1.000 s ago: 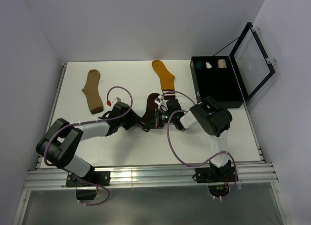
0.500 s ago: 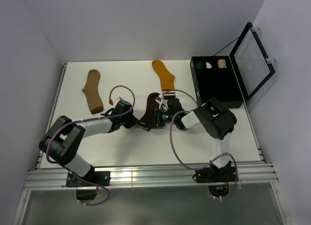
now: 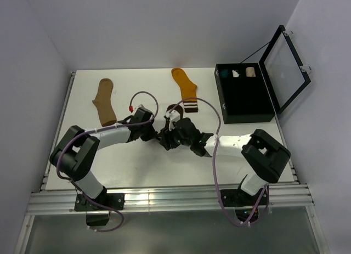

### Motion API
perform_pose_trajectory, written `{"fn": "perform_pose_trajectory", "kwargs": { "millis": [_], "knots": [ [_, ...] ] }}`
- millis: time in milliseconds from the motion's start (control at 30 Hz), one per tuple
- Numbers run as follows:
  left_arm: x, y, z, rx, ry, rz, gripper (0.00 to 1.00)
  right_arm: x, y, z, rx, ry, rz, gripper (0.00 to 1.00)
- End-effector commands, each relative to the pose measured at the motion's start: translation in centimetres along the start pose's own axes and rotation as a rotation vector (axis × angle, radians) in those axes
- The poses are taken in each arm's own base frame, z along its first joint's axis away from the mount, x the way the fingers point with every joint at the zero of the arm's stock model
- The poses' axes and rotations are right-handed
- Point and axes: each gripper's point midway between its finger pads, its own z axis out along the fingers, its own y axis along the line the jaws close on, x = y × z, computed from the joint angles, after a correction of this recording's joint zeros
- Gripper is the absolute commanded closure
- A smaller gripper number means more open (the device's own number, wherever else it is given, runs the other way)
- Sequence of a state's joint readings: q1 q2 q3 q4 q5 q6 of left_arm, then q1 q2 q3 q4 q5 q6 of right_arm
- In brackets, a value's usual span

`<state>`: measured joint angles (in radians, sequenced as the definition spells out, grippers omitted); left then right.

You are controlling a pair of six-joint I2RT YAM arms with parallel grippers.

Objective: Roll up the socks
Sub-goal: Roll the sock at the center of the board.

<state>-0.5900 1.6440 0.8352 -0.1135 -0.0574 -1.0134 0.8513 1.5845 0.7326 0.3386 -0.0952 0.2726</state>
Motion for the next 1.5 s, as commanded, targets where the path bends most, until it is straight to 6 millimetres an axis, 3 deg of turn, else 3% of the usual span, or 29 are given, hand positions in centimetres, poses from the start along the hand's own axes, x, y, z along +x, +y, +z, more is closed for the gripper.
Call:
{"fn": "perform_pose_trajectory", "kwargs": {
  "millis": [0, 367, 700, 800, 833, 900, 967, 1033, 1167, 1400, 1467],
  "knots": [
    [0.0, 0.6, 0.3, -0.043, 0.007, 0.06, 0.89, -1.0, -1.3, 0.1, 0.158, -0.042, -0.187, 0.41],
    [0.2, 0.6, 0.5, -0.038, 0.022, 0.068, 0.88, 1.0, 0.9, 2.1, 0.156, -0.008, -0.345, 0.41],
    [0.5, 0.5, 0.5, -0.035, 0.031, 0.074, 0.88, 2.2, 0.8, 3.5, 0.179, 0.02, -0.37, 0.44],
    [0.4, 0.5, 0.5, -0.034, 0.03, 0.072, 0.87, 3.2, 0.3, 3.8, 0.187, 0.045, -0.374, 0.56],
    [0.4, 0.5, 0.5, -0.035, 0.029, 0.072, 0.87, 3.4, 0.2, 3.9, 0.189, 0.053, -0.367, 0.67],
    [0.4, 0.5, 0.5, -0.038, 0.028, 0.069, 0.85, 4.3, -0.1, 4.0, 0.197, 0.08, -0.362, 0.8],
    [0.3, 0.6, 0.4, -0.043, 0.023, 0.063, 0.8, 5.1, -0.2, 3.7, 0.185, 0.099, -0.339, 0.95],
    [0.2, 0.7, 0.3, -0.044, 0.013, 0.05, 0.75, 5.2, 0.1, 3.5, 0.158, 0.104, -0.303, 1.0],
    [-0.6, 0.3, -0.6, -0.031, -0.034, 0.012, 0.55, 5.9, 1.1, 3.2, 0.038, 0.146, -0.196, 1.0],
    [-2.4, -0.9, -3.1, 0.04, -0.129, -0.101, 0.28, 5.7, 0.3, 2.7, -0.129, 0.191, 0.054, 1.0],
    [-2.5, -1.3, -3.6, 0.071, -0.137, -0.122, 0.22, 5.4, -0.8, 2.7, -0.134, 0.195, 0.133, 1.0]
  ]
}}
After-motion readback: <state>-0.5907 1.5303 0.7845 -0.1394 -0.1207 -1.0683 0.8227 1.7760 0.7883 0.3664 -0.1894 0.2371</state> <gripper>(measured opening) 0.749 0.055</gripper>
